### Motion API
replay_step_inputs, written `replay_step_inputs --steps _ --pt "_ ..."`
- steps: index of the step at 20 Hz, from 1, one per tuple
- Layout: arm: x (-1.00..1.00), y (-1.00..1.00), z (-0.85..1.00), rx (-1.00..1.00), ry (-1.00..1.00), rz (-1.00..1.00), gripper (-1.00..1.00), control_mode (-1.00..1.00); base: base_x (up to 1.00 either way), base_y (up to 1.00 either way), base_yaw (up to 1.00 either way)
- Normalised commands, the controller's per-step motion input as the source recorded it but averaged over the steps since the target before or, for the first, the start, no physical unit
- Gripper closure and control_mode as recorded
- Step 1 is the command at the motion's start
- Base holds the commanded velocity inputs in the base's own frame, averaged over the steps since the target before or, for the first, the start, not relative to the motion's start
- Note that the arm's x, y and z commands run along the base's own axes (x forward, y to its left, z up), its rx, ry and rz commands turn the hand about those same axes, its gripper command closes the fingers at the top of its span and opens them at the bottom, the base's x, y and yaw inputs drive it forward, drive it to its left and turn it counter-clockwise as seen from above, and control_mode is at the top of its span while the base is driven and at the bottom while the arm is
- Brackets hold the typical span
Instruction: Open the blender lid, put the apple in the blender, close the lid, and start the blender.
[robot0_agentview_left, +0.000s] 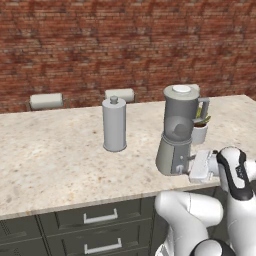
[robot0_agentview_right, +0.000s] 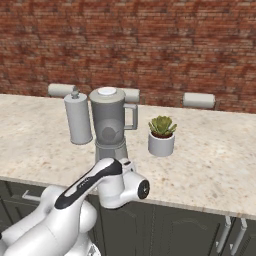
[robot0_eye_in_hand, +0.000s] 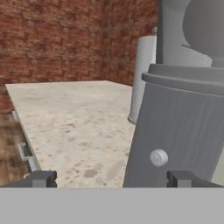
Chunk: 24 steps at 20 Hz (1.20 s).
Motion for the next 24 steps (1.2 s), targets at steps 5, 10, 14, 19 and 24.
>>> replay_step_inputs --steps 5,10,14,19,24 --pt "-0.02 0.22 -0.11 0.0 0.0 0.0 -1.0 -1.0 0.0 0.0 0.0" --pt "0.02 0.29 -0.03 0.0 0.0 0.0 -1.0 -1.0 0.0 0.0 0.0" --pt "0.06 0.26 -0.01 0.0 0.0 0.0 -1.0 -1.0 0.0 0.0 0.0" --pt "0.21 0.32 -0.14 0.0 0.0 0.0 -1.0 -1.0 0.0 0.0 0.0" --pt "0.2 0.17 -0.34 0.0 0.0 0.0 -1.0 -1.0 0.0 0.0 0.0"
